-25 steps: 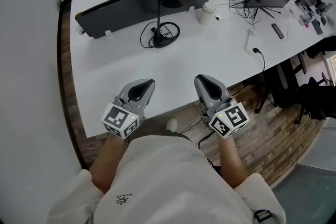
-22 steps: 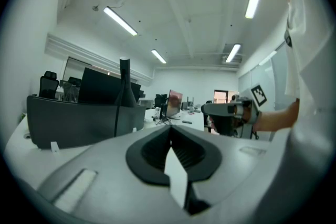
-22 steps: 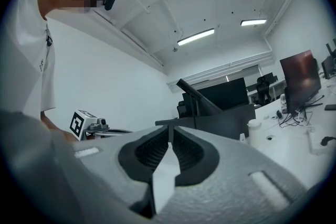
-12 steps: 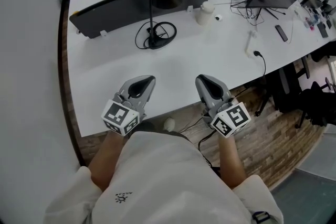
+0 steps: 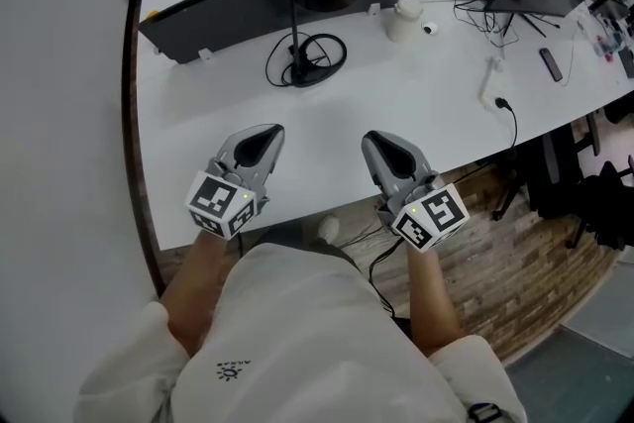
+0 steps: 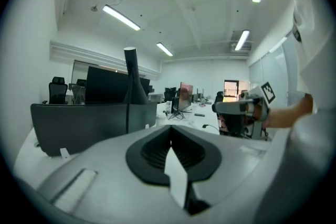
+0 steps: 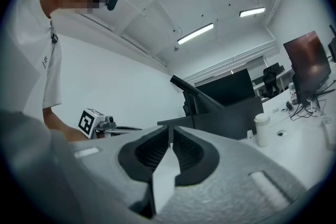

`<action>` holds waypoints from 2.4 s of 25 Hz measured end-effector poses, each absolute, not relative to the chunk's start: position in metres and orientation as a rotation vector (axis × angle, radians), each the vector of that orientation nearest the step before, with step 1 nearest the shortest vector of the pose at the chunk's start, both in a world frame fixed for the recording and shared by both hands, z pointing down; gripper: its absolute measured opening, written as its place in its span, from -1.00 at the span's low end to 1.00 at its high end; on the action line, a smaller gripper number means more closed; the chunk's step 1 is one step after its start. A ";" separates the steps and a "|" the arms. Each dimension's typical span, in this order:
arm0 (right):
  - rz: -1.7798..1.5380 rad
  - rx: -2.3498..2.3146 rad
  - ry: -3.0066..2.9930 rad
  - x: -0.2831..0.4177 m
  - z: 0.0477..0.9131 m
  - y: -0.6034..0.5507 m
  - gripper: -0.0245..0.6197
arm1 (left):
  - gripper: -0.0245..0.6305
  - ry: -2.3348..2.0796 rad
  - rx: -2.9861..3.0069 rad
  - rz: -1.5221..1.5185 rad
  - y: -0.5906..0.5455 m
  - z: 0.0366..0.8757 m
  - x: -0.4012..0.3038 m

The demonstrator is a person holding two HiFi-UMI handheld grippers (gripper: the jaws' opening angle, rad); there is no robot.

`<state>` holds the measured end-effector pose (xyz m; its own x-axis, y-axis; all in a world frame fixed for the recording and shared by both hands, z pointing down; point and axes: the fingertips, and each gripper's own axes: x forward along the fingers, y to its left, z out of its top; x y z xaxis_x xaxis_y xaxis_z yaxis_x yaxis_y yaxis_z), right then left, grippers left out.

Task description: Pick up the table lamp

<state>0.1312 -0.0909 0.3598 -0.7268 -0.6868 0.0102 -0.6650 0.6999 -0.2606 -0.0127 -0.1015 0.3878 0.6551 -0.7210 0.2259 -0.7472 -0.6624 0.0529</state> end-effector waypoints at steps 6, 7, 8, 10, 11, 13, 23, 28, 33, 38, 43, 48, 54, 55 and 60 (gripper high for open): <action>-0.336 -1.131 2.835 0.113 0.364 -0.126 -0.84 | -0.94 -1.220 2.711 0.278 -0.139 0.410 -0.019; -0.327 -1.132 2.838 0.109 0.365 -0.132 -0.84 | -0.94 -1.227 2.701 0.270 -0.147 0.415 -0.022; -0.319 -1.133 2.845 0.105 0.366 -0.139 -0.84 | -0.94 -1.236 2.691 0.260 -0.156 0.419 -0.026; -0.303 -1.131 2.873 0.096 0.370 -0.153 -0.84 | -0.94 -1.253 2.674 0.240 -0.175 0.426 -0.033; -0.297 -1.131 2.891 0.091 0.374 -0.159 -0.84 | -0.94 -1.261 2.669 0.233 -0.183 0.429 -0.036; -0.287 -1.130 2.914 0.083 0.379 -0.171 -0.84 | -0.94 -1.266 2.671 0.229 -0.198 0.435 -0.039; -0.248 -1.173 2.892 0.052 0.394 -0.232 -0.84 | -0.93 -1.253 2.673 0.194 -0.271 0.468 -0.051; -0.209 -1.182 2.918 0.040 0.402 -0.258 -0.84 | -0.87 -1.163 2.717 0.226 -0.297 0.490 -0.047; -0.198 -1.186 2.939 0.033 0.415 -0.278 -0.83 | -0.74 -1.075 2.745 0.269 -0.315 0.515 -0.039; -0.196 -1.214 2.933 0.028 0.424 -0.292 -0.82 | -0.62 -1.006 2.760 0.296 -0.327 0.536 -0.031; -0.204 -1.219 2.937 0.024 0.430 -0.299 -0.65 | -0.61 -0.964 2.788 0.294 -0.337 0.545 -0.024; -0.202 -1.236 2.934 0.020 0.434 -0.306 -0.64 | -0.56 -0.922 2.805 0.325 -0.346 0.555 -0.023; -0.182 -1.243 2.918 0.016 0.434 -0.319 -0.64 | -0.69 -0.876 2.834 0.327 -0.353 0.562 -0.012; -0.176 -1.243 2.914 0.015 0.432 -0.321 -0.64 | -0.70 -0.870 2.832 0.325 -0.353 0.563 -0.011; -0.153 -1.208 2.898 0.008 0.425 -0.333 -0.64 | -0.76 -0.860 2.835 0.340 -0.359 0.566 -0.008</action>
